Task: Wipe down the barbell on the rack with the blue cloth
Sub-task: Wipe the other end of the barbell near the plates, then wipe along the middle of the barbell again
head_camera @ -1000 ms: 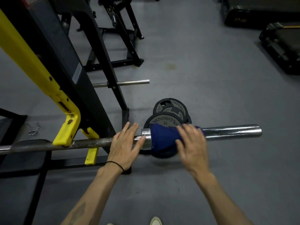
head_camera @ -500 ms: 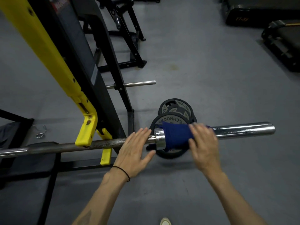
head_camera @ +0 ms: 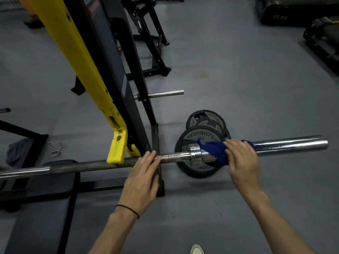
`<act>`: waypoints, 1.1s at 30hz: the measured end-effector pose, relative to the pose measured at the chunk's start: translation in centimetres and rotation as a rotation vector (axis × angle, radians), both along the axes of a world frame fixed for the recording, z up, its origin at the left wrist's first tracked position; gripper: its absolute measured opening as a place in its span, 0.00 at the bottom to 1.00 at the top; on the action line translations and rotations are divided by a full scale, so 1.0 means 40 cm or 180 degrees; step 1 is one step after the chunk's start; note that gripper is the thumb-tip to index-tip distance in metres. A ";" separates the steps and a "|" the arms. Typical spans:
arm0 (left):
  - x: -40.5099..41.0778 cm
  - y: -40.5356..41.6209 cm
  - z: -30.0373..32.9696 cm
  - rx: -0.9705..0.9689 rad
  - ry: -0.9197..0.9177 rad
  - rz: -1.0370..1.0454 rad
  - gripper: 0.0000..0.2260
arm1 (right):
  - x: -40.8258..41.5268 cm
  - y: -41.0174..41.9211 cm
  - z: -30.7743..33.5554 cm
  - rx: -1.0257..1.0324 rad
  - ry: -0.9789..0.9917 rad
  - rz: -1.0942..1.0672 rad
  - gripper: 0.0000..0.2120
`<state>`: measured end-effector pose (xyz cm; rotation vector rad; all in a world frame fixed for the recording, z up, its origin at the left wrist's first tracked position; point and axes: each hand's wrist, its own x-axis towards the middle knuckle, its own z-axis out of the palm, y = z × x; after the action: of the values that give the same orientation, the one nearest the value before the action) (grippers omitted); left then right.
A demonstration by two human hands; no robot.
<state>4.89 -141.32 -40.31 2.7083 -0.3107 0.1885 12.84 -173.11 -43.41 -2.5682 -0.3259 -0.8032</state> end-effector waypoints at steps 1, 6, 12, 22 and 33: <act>-0.010 0.016 0.001 -0.0037 -0.0015 0.0141 0.26 | -0.003 0.018 0.010 0.0369 0.0110 -0.0337 0.21; -0.038 0.098 0.016 -0.0090 -0.0287 0.0633 0.19 | -0.065 0.191 0.132 0.2105 0.0288 -0.0653 0.22; -0.041 0.150 0.025 0.0204 -0.0341 0.0669 0.18 | -0.142 0.508 0.133 0.1993 0.0629 0.0454 0.23; -0.027 0.249 0.000 0.1056 -0.0063 0.0320 0.28 | -0.131 0.456 0.005 -0.0029 0.0899 -0.0109 0.26; 0.106 0.265 0.021 0.1401 -0.0242 -0.0003 0.22 | -0.097 0.458 0.018 -0.0194 0.0979 0.0183 0.28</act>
<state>9.12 -130.70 -39.46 3.1401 -0.4175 0.2484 8.96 -154.79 -42.68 -2.6737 -0.3295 -0.3740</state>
